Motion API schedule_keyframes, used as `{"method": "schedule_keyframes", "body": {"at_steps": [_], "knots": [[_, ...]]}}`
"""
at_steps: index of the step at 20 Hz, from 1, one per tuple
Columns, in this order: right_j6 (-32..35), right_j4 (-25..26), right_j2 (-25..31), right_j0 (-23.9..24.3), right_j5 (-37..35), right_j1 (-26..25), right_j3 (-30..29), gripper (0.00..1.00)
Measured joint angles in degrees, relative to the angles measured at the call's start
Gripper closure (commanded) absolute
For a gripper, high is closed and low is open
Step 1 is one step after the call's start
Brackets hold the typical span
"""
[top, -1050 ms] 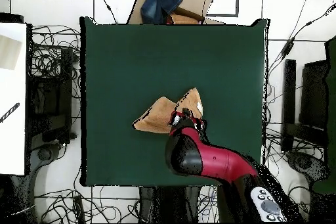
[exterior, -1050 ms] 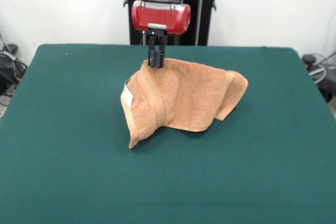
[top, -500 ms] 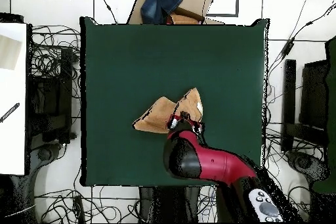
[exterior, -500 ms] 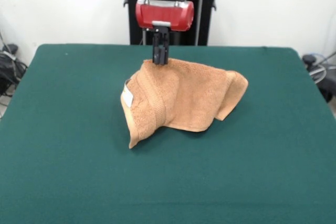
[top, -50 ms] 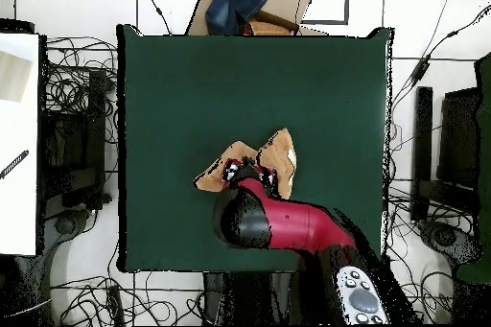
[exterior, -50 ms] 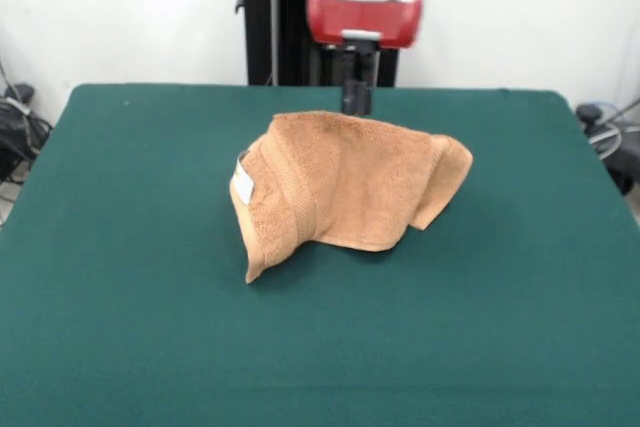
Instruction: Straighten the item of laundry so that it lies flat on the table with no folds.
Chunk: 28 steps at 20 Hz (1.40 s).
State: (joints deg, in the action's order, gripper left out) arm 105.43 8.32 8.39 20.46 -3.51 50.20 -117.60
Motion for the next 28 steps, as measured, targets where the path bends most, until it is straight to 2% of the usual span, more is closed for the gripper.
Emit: {"method": "schedule_keyframes", "body": {"at_steps": [5,11,13,14,19,28], "knots": [[0.0,-1.5,0.1,-2.9,-0.8,0.0,3.3,1.0],[0.0,-1.4,0.9,-2.4,3.0,-1.9,7.1,1.0],[0.0,-1.4,1.6,-1.5,5.9,-3.2,7.9,1.0],[0.0,-0.8,2.2,-0.2,9.6,-4.7,8.2,1.0],[0.0,1.5,2.7,2.5,15.9,-7.3,7.8,1.0],[0.0,5.9,3.9,8.1,17.4,-8.6,4.9,1.0]]}}
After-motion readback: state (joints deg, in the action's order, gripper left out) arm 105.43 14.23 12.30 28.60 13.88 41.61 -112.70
